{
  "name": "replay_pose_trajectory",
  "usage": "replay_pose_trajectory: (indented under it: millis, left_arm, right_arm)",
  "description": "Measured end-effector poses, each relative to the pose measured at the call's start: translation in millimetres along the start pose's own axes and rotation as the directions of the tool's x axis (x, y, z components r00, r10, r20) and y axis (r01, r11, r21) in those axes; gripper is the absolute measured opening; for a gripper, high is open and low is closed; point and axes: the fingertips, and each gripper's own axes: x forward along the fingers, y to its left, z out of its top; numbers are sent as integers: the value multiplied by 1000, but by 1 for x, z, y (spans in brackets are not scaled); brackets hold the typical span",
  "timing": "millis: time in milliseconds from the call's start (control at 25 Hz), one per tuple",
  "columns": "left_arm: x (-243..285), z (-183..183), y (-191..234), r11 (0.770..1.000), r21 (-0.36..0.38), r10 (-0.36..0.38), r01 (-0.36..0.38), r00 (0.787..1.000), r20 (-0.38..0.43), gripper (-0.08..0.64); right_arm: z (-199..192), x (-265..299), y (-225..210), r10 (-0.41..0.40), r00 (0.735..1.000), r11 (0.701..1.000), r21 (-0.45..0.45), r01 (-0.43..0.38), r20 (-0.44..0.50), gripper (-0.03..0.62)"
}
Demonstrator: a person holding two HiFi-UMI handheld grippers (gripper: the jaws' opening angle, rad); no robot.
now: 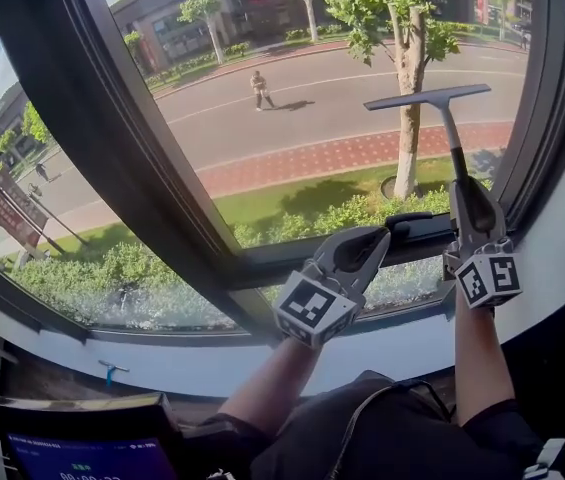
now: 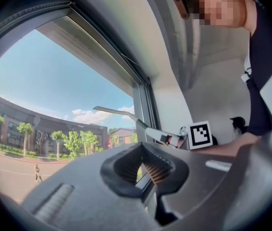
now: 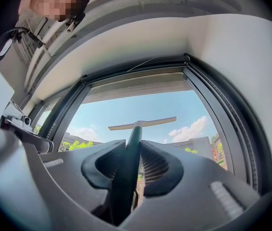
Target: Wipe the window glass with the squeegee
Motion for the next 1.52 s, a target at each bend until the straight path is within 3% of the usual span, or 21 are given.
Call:
replay_pose_trajectory:
  millis: [680, 1520]
  left_arm:
    - [-2, -11, -7, 999, -31, -38, 38, 999, -29, 3]
    - [-14, -30, -6, 997, -71, 5, -11, 997, -79, 3]
  right_arm:
    - [-41, -30, 1, -33, 995, 998, 59, 38, -90, 101]
    - [-109, -77, -3, -48, 968, 991, 110, 77, -245, 101]
